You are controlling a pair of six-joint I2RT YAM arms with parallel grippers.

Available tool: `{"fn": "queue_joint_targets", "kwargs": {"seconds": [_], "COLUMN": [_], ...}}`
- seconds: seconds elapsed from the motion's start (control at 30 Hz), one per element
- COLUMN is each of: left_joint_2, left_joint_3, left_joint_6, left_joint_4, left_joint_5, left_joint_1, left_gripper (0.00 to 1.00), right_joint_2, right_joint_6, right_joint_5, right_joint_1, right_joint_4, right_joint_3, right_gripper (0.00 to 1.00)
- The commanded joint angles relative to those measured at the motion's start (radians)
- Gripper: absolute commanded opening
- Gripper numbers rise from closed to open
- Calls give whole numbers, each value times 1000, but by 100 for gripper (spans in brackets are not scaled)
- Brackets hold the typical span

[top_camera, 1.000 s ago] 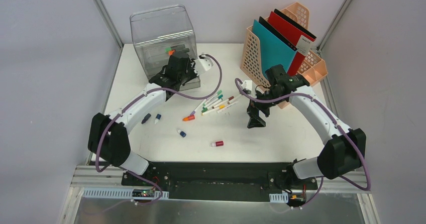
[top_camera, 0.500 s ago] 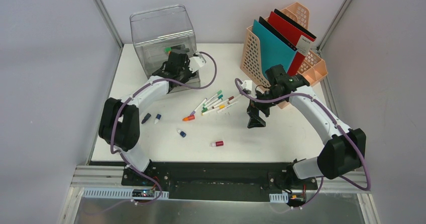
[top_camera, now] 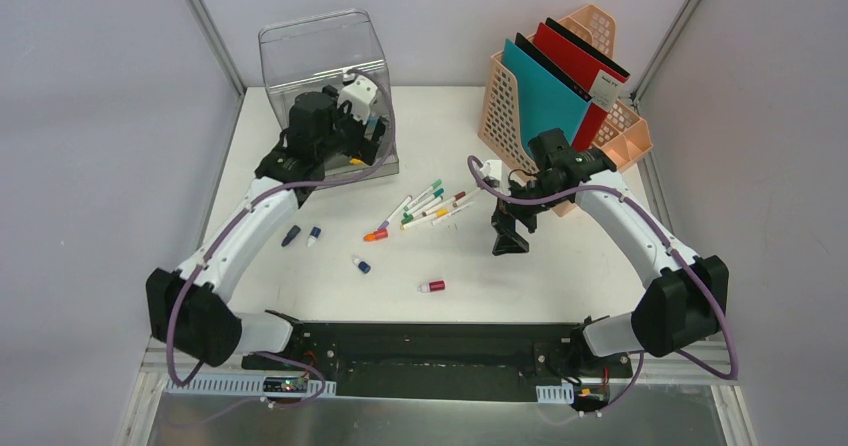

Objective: Organize the desk
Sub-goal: Pick up the stationery from the corner of the board.

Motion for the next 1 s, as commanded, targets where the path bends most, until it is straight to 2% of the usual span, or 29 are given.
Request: {"fn": "queue_joint_targets", "kwargs": {"seconds": [0.0, 0.2, 0.3, 0.57, 0.73, 0.87, 0.97], "left_joint_2": [-113, -243, -270, -253, -272, -283, -292], "left_joint_3": [-60, -201, -245, -198, -204, -213, -217], "left_joint_6": [-187, -198, -197, -325, -343, -346, -344], "left_joint_4": [-93, -89, -77, -115, -107, -96, -95], "left_joint_5": [170, 292, 302, 342, 327, 299, 268], "left_joint_1": [-3, -4, -3, -3, -4, -3, -2], "left_gripper": [88, 88, 88, 88, 88, 88, 88], "right_joint_2": [-5, -7, -18, -62, -73, -73, -62], "right_joint_6": [-27, -28, -33, -52, -19, 46, 87], "right_joint_5": [-44, -96, -144, -231, -283, -261, -165], "right_joint_1": [6, 5, 6, 10, 16, 57, 148], "right_joint_4": [3, 34, 57, 124, 193, 265, 327], "right_joint_3": [13, -18, -42, -107, -153, -175, -191], "right_gripper": [99, 99, 99, 99, 99, 99, 99]}}
